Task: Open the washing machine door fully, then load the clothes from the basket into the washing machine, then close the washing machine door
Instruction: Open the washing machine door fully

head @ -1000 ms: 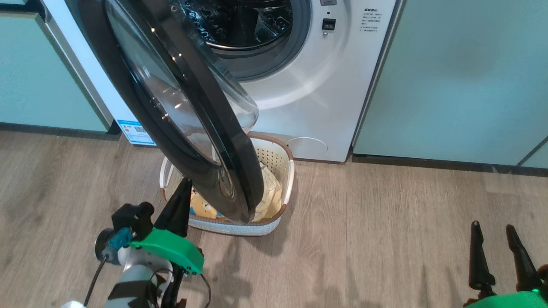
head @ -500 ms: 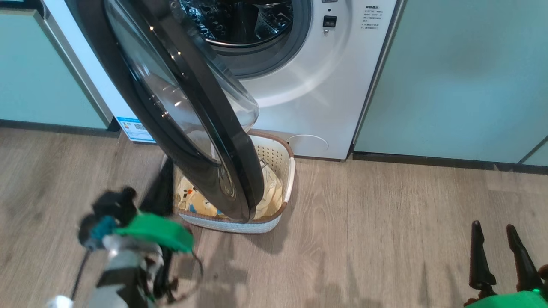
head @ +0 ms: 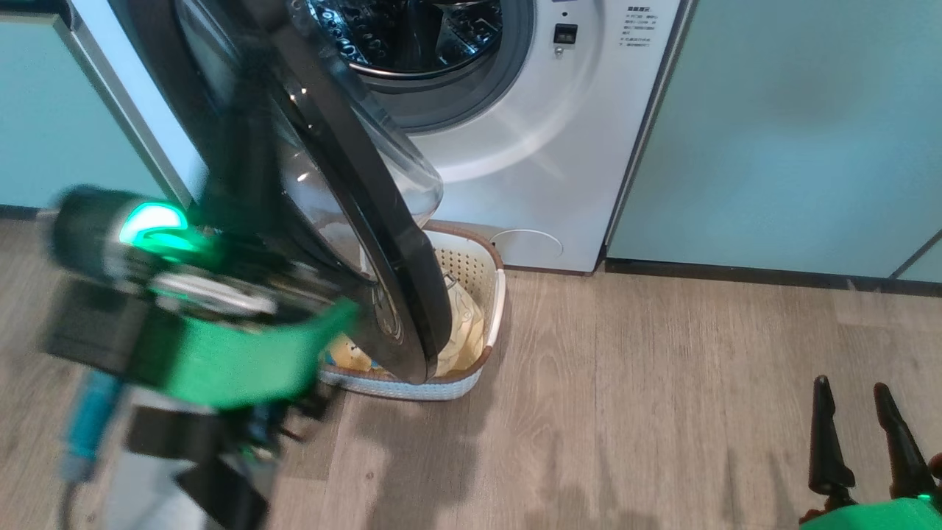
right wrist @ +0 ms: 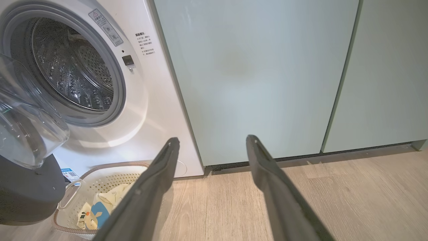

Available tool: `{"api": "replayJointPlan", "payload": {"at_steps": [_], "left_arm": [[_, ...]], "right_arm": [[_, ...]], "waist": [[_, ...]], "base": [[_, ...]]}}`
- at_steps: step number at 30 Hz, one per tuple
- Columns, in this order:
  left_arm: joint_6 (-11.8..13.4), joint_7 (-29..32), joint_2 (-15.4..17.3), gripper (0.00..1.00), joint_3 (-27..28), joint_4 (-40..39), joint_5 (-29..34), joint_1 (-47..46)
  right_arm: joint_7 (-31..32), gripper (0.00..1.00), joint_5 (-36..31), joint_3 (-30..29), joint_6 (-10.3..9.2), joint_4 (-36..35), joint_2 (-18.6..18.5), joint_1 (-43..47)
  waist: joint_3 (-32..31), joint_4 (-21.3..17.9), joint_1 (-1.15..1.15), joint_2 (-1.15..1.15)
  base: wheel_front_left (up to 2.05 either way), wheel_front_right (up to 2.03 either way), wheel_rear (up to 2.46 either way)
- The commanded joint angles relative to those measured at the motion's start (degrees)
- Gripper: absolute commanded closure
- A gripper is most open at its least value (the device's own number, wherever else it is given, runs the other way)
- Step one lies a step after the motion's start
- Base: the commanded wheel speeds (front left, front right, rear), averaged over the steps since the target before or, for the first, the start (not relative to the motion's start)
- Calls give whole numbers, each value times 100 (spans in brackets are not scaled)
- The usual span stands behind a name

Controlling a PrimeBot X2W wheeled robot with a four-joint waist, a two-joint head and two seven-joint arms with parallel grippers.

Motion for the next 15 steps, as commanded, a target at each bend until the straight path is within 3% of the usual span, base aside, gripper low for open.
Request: {"api": "replayJointPlan", "payload": {"at_steps": [1,5,10,15], "left_arm": [[-61,-9,90,100,-50,-197,15,-70],[-228,70,75,100,-807,-193,-113,125],[-334,642,64,100,-1597,0,-545,358],[-343,1232,60,100,-1962,281,-883,506]], "right_arm": [[-38,0,13,91,-16,-212,-62,-185],[-38,0,15,104,-16,-213,-62,-172],[-38,0,14,107,-16,-191,-62,-141],[-38,0,1,108,-16,-187,-62,-123]], "waist": [[-12,-13,0,0],[-50,-47,0,0],[-85,-77,0,0],[-100,-86,0,0]], "base": [[0,0,0],[0,0,0],[0,0,0],[0,0,0]]}}
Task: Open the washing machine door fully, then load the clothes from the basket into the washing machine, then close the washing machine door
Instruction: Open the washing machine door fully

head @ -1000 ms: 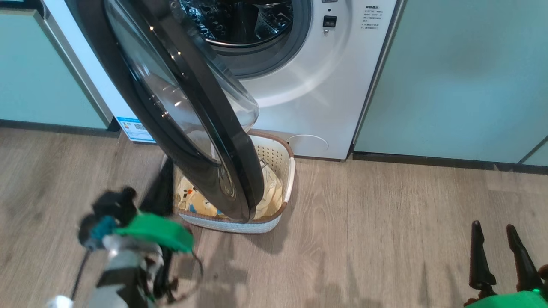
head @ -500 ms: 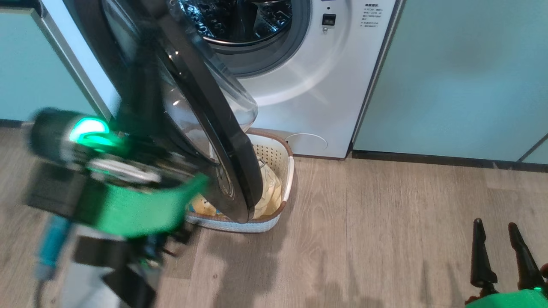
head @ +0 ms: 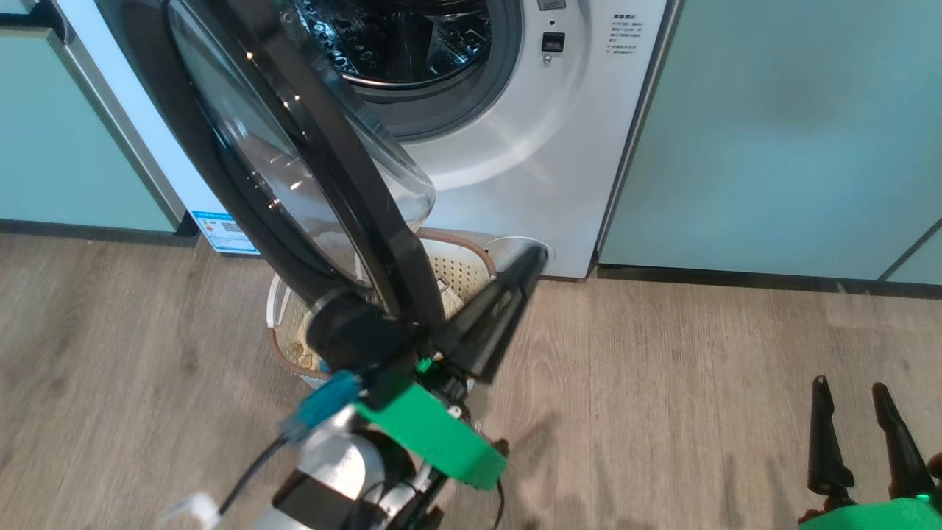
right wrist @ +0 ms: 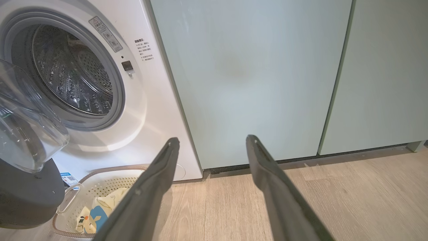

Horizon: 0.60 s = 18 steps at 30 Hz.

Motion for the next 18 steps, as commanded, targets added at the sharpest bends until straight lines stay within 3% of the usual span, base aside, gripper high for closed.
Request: {"api": "replayJointPlan", "payload": {"at_steps": [1,8,18], "left_arm": [[-2,198,56,100,132,-69,-63,-98],[228,761,59,100,108,523,-188,-74],[670,759,147,100,377,1101,57,-169]], "right_arm": [[-38,0,-2,111,-15,-176,-63,-124],[-38,0,-12,116,-15,-172,-63,-109],[-38,0,-38,111,-15,-152,-63,-70]], "waist": [[-4,-6,0,0],[-27,-43,0,0],[-47,-88,0,0]], "base": [[0,0,0],[0,0,0],[0,0,0]]}}
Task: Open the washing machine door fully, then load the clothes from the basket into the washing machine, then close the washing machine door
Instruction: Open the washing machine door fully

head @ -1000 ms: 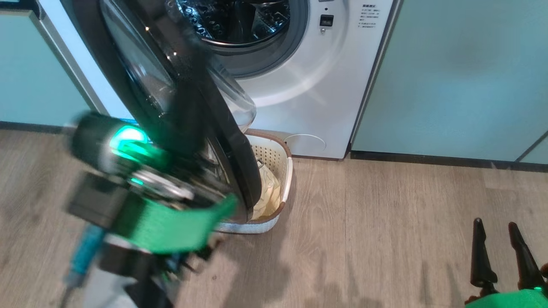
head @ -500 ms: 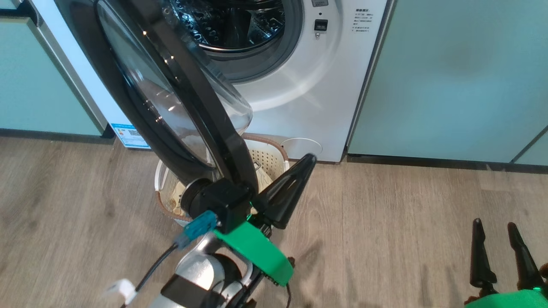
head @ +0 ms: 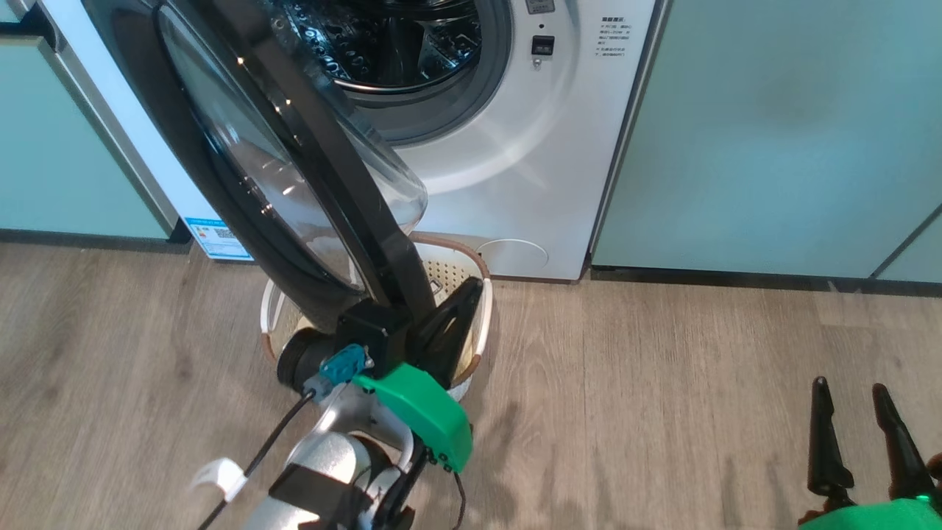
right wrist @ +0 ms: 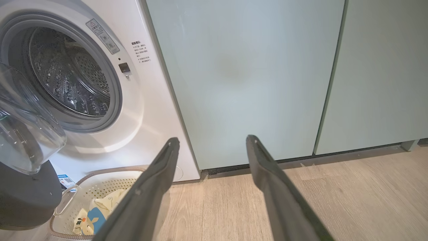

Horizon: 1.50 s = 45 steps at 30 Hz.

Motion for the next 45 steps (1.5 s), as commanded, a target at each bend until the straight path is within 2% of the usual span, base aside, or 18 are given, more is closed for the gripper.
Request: {"api": "replayJointPlan", "payload": {"at_steps": [1,26,45], "left_arm": [[57,-48,71,100,248,-151,45,-254],[322,-15,207,100,417,86,-8,-250],[571,23,277,100,434,-264,-9,87]], "right_arm": [[-38,0,-27,107,-15,-157,-65,-72],[-38,0,40,121,-15,-149,-65,-90],[-38,0,61,67,-15,-154,-65,-133]], "waist": [[-7,0,0,0],[11,43,0,0],[135,369,0,0]], "base": [[0,0,0],[0,0,0],[0,0,0]]}}
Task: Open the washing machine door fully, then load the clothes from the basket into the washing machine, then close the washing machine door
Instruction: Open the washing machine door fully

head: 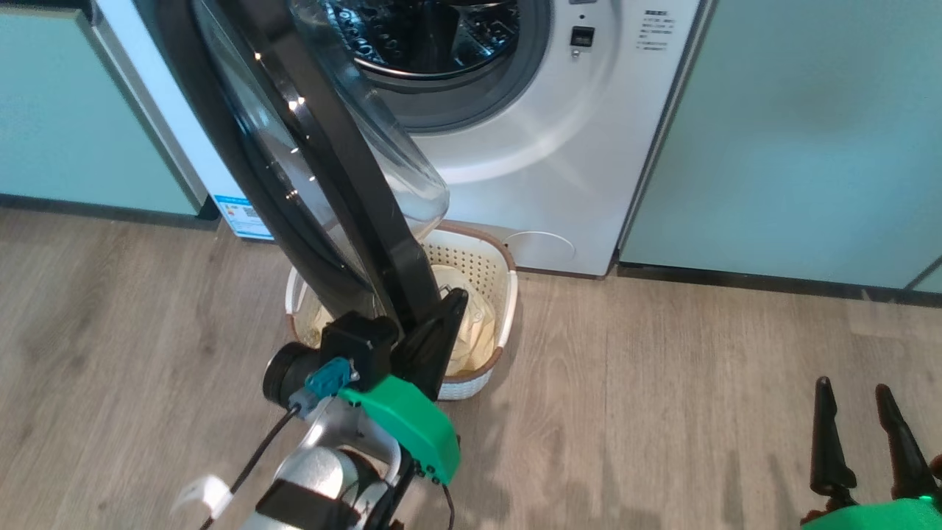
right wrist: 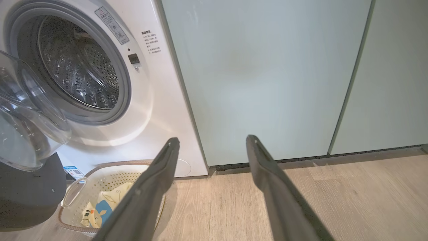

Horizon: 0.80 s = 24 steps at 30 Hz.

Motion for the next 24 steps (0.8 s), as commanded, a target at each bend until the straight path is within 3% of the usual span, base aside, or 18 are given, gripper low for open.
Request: {"api": "replayJointPlan", "payload": {"at_steps": [1,24], "left_arm": [[122,-15,171,100,310,-195,11,-90],[175,-51,257,100,69,-419,22,282]], "right_arm": [[-38,0,49,105,-16,-181,-65,-138],[-38,0,29,128,-16,-110,-65,-35]], "waist": [[8,57,0,0],[-266,993,0,0]], "base": [[0,0,0],[0,0,0]]}}
